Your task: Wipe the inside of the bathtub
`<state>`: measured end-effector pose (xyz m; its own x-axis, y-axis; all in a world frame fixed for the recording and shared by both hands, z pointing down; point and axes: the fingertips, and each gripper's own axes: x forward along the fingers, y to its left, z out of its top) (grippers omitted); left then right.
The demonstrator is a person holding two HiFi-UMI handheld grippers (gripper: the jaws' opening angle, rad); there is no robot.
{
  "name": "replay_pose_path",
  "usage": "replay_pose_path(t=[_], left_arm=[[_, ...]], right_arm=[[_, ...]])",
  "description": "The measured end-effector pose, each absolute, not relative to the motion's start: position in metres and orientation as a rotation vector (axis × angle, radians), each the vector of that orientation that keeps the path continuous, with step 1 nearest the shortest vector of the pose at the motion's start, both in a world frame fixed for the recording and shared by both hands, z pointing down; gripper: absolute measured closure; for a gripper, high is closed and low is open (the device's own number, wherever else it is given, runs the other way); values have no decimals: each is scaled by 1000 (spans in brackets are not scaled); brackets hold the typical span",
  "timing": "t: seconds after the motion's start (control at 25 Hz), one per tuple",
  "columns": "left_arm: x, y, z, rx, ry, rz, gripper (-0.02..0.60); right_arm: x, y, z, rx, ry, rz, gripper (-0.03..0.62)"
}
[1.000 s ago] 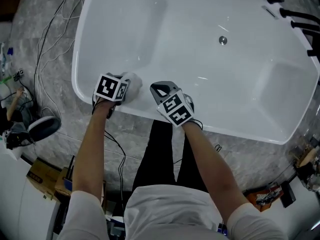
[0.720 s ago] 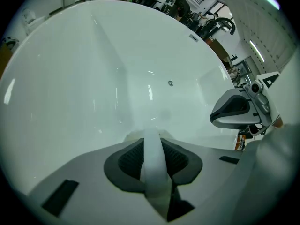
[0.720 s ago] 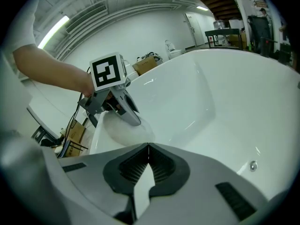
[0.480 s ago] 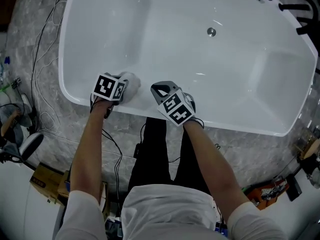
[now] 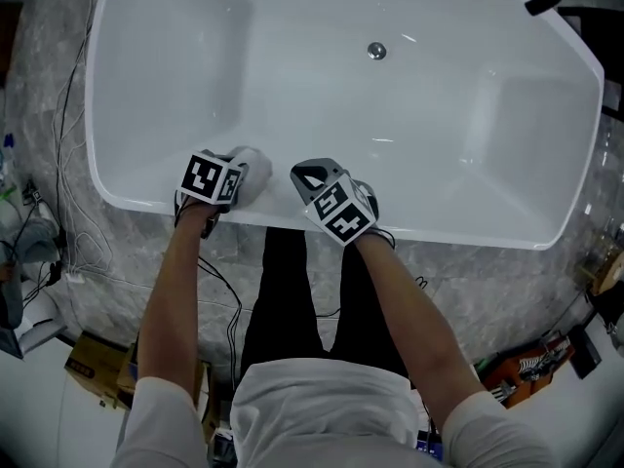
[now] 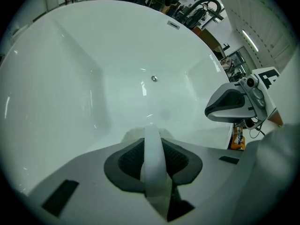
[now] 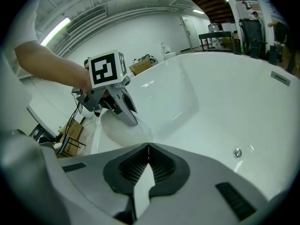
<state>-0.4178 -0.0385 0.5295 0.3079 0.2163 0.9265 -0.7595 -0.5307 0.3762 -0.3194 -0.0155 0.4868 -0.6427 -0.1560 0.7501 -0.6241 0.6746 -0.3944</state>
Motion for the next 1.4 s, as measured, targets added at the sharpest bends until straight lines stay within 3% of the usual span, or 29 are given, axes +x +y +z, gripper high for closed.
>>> replay_pose_path(t=[1.4], left_arm=[[-190,31,521,1732,-409,1431,483]], right_arm=[[-82,65,488,739,-2125,831,576]])
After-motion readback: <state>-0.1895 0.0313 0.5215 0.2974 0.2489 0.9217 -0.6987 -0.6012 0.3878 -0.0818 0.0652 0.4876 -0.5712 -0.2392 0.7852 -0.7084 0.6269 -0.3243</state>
